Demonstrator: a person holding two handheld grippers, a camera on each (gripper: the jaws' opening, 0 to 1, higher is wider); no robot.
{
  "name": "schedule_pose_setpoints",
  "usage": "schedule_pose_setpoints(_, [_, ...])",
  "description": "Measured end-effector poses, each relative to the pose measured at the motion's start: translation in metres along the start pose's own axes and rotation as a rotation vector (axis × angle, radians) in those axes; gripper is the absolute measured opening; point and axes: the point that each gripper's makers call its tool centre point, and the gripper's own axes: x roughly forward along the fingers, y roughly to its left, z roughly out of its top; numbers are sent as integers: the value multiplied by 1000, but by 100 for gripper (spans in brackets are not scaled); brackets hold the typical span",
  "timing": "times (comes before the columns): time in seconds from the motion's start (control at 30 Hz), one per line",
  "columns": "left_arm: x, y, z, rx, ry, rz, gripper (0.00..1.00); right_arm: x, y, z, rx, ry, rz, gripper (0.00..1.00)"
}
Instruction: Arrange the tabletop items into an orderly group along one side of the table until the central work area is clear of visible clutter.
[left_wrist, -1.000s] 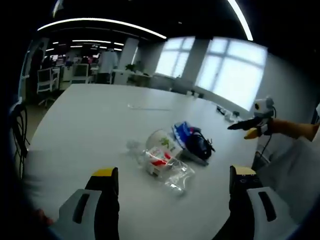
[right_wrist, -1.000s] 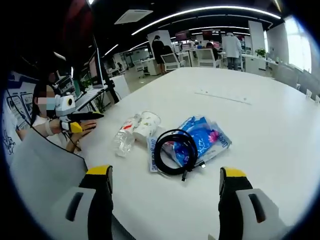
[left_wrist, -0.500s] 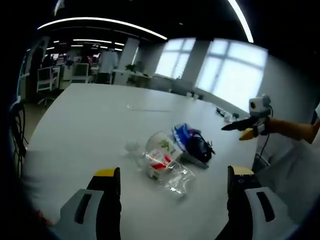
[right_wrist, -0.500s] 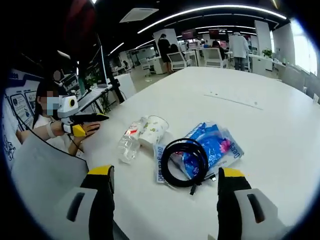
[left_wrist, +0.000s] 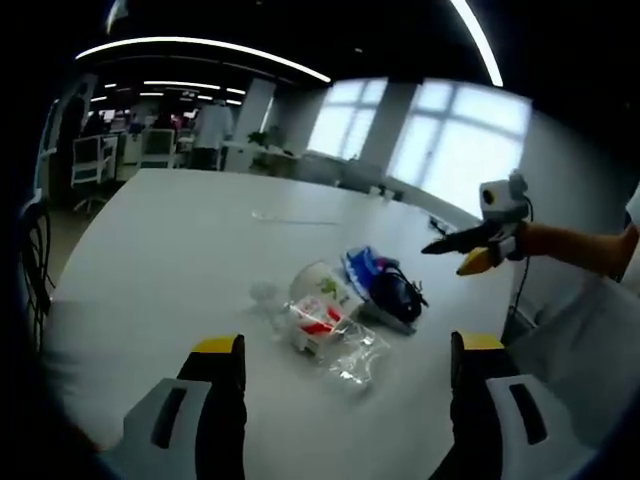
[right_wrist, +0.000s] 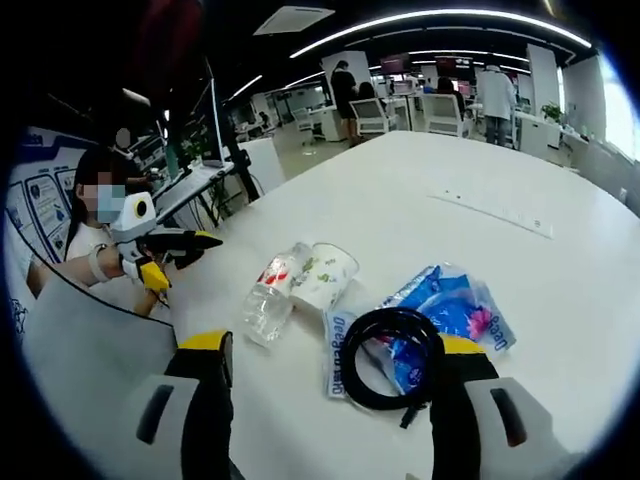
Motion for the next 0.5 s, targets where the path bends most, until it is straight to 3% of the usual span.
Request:
schedule_pose_setpoints(0.27, [-2,2,-2,8,2,-10,78,26,13,16,-2,1,27,77])
schedule_pose_setpoints(0.5, [1,0,0,12,-7,-16,76,47,11,26,32,8,40,72])
